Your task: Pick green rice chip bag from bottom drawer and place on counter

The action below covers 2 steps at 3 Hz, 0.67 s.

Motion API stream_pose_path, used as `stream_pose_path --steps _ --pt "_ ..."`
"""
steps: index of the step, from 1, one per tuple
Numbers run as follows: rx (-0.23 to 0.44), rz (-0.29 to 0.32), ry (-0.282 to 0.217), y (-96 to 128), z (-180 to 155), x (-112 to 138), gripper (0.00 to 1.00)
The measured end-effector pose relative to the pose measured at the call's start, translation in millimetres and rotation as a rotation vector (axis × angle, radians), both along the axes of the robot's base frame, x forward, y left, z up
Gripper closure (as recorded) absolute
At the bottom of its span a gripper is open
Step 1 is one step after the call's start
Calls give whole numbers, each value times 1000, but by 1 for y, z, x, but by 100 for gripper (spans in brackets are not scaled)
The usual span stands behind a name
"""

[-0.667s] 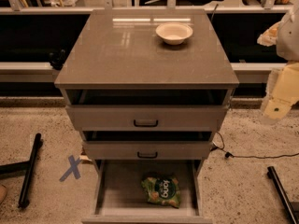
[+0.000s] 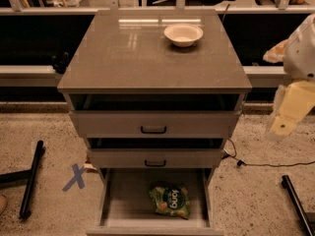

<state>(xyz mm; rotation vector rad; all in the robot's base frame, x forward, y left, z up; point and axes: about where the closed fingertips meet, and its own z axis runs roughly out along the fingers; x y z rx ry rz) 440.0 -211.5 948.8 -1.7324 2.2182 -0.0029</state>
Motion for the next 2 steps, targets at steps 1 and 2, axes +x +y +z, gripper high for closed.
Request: stream_pose_path --steps 1,2 --pt "129 71 64 25 -66 0 0" --pt "294 138 126 77 -151 -8 0"
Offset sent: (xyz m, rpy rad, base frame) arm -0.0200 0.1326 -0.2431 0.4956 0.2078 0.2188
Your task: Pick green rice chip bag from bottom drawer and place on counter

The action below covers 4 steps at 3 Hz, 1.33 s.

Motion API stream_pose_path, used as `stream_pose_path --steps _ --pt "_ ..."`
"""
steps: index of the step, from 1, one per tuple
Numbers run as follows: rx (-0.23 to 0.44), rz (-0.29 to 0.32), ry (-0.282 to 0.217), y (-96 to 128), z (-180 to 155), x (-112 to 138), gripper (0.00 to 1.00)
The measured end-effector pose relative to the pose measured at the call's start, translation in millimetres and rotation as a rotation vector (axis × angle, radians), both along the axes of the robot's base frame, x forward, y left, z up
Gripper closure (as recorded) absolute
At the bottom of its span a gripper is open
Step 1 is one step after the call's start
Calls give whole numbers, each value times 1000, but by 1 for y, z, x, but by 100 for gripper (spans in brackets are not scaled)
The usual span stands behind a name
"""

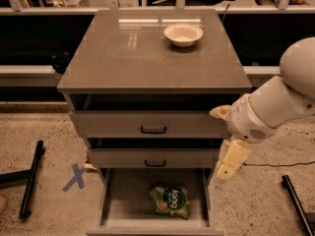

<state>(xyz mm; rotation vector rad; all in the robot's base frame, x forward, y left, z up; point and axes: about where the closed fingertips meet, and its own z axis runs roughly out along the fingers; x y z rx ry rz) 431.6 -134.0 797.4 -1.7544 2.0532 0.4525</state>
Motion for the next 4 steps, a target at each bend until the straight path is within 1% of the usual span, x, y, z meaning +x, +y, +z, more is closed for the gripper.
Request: stream_pose_path --steps 1,2,3,4 --pt "-4 1 -1 -1 3 0 0" --pt "-29 -9 -9 -1 -24 2 0" --pt "-43 -15 -14 0 -88 -2 0" --pt "-21 -27 -13 12 -154 -5 0"
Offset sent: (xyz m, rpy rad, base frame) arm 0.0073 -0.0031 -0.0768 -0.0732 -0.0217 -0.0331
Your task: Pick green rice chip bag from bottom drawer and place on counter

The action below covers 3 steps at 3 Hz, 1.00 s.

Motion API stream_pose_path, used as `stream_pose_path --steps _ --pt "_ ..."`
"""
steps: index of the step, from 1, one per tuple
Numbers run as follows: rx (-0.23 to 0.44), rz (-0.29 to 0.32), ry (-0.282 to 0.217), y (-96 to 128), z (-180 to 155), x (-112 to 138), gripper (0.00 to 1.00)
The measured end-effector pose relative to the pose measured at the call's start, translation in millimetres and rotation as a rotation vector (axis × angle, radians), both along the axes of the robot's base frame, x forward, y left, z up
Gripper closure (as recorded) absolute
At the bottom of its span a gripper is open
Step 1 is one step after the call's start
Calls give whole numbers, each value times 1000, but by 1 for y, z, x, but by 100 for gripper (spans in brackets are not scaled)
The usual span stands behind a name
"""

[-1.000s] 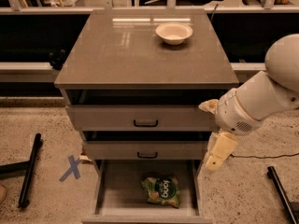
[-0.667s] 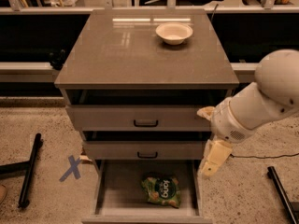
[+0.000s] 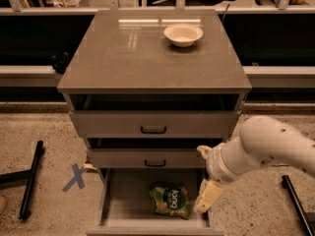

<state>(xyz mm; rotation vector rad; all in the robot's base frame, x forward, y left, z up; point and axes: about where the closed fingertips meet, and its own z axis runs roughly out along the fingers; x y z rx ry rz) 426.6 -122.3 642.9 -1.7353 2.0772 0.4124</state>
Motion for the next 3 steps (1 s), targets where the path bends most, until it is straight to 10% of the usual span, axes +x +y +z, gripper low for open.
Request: stream_pose_path --steps 1,3 --pt "58 -1 37 26 -75 -5 0" --pt "73 33 50 31 -97 -6 0"
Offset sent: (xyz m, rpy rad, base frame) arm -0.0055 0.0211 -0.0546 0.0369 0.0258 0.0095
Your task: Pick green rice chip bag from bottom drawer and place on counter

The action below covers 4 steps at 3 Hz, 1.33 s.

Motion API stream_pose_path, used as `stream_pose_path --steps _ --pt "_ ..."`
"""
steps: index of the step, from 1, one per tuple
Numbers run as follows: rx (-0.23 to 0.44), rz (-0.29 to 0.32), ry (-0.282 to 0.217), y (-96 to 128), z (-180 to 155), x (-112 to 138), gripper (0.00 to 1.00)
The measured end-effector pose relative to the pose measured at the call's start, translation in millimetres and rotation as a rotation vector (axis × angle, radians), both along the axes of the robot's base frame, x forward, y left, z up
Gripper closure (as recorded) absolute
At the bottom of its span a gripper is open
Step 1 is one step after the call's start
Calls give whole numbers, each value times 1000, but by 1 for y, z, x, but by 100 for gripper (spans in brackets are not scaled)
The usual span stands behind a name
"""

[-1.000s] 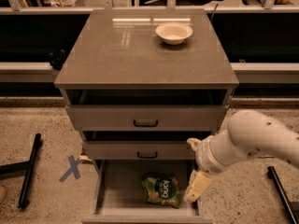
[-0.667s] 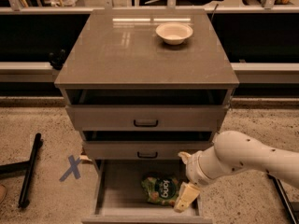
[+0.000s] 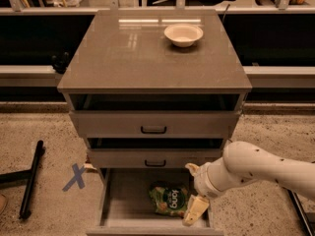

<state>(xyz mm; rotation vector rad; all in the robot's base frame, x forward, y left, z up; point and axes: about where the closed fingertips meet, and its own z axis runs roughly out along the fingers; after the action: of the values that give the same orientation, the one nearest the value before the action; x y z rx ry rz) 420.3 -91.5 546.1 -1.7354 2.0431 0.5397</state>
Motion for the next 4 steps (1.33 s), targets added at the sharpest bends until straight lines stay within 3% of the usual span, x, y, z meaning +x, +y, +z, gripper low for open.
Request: stream_pose_path --steps 1,2,3,4 --pt "0 0 0 0 0 0 0" --pt "-7 15 -14 0 -25 15 0" --pt "-22 25 -39 2 -69 38 0" --pt "-43 30 11 11 -129 60 0"
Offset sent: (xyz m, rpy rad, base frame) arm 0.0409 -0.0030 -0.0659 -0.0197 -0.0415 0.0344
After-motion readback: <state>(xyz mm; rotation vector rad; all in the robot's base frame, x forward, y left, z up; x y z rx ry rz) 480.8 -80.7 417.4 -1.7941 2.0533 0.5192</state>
